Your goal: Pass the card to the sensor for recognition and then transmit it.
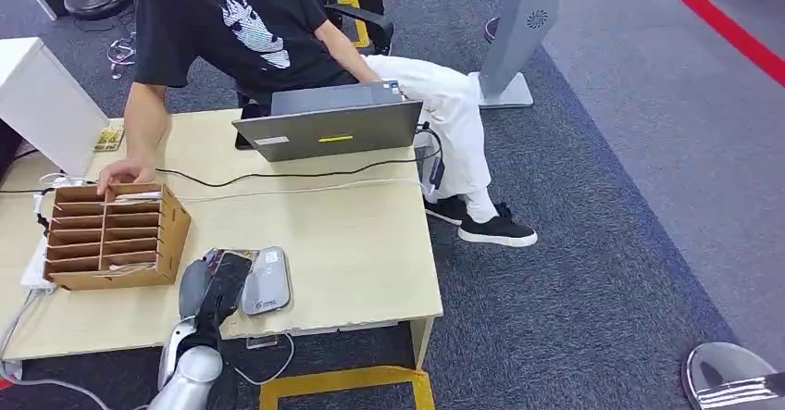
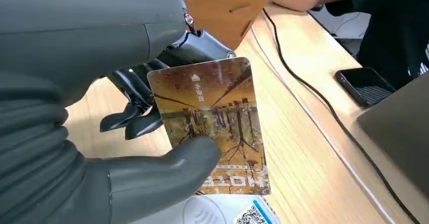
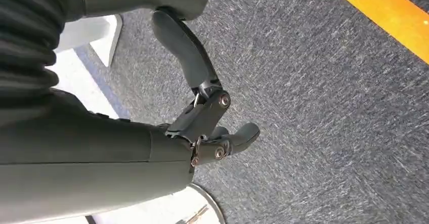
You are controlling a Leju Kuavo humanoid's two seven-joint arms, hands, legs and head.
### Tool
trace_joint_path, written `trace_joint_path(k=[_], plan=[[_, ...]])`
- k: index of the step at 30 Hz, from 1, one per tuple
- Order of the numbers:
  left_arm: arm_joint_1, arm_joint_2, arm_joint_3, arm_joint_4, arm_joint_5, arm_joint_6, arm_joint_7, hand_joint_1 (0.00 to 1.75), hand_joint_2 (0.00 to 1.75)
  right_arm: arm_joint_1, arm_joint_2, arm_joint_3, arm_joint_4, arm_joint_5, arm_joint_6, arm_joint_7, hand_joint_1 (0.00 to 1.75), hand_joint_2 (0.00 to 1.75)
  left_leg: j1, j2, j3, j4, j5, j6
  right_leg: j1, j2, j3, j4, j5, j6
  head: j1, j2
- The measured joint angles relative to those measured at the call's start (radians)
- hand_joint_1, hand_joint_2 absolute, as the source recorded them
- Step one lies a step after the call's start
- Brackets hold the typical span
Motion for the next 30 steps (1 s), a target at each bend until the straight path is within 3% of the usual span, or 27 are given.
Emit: trace_joint_path(k=[30], plan=[[-0.025,-0.001,0.004,0.080,-0.050,-0.066,0.090,1.75,1.75,-0.005,0.001,-0.011,0.000,0.017,0.012,0.007,0.00,1.75,0.000,-0.001,0.002,0.000,0.000,0.000,0.000,-0.002,0.003,0.000,0.000,0.000,0.000,0.000]])
